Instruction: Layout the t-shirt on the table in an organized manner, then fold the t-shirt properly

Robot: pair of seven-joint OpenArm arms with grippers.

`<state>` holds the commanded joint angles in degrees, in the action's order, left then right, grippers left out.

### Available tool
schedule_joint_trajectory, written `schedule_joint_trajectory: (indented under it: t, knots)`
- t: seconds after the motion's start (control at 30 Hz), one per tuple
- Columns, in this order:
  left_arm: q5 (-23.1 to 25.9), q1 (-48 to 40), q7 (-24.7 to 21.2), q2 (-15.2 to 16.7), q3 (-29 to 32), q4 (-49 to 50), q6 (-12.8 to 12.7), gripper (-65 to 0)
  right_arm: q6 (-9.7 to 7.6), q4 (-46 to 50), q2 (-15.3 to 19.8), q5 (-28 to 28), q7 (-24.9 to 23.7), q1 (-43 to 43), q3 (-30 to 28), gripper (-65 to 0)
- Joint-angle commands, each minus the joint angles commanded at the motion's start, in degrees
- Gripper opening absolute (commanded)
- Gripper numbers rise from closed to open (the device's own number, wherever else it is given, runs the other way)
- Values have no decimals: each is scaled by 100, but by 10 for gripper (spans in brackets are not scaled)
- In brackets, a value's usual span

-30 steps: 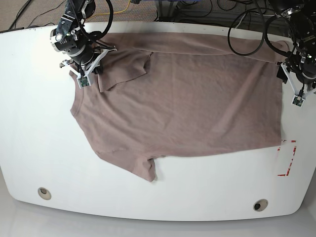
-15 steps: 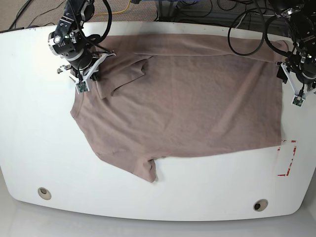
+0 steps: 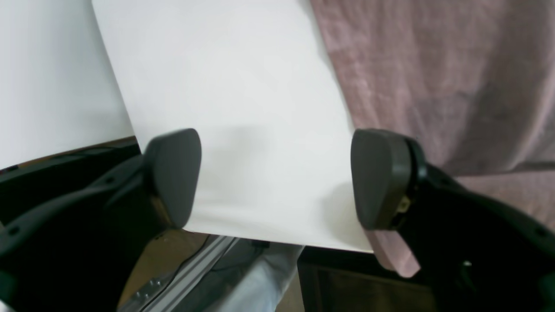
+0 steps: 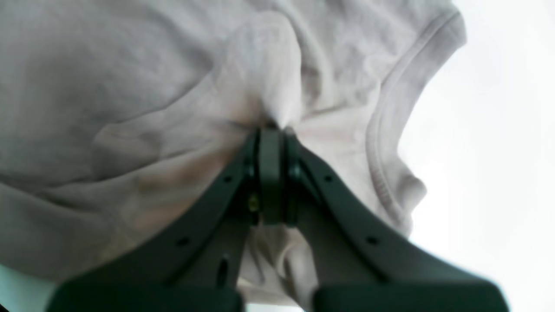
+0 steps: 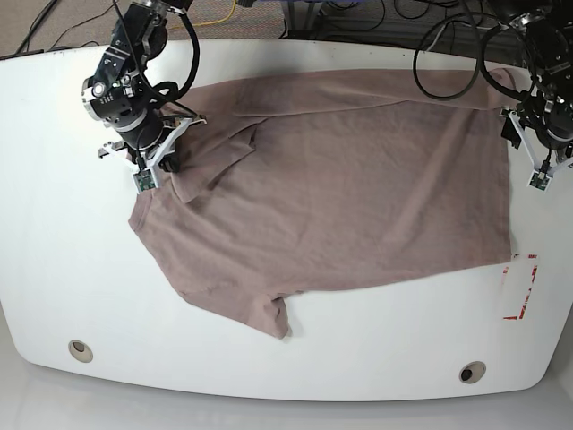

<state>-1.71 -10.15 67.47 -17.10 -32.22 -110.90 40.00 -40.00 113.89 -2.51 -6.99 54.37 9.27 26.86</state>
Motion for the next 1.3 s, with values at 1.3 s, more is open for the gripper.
schedule_joint_trajectory:
  t: [1.3]
  knots:
    - [-2927, -1389, 26, 158, -1415, 1196, 0, -138, 0, -237, -18, 0, 0, 26, 0, -650]
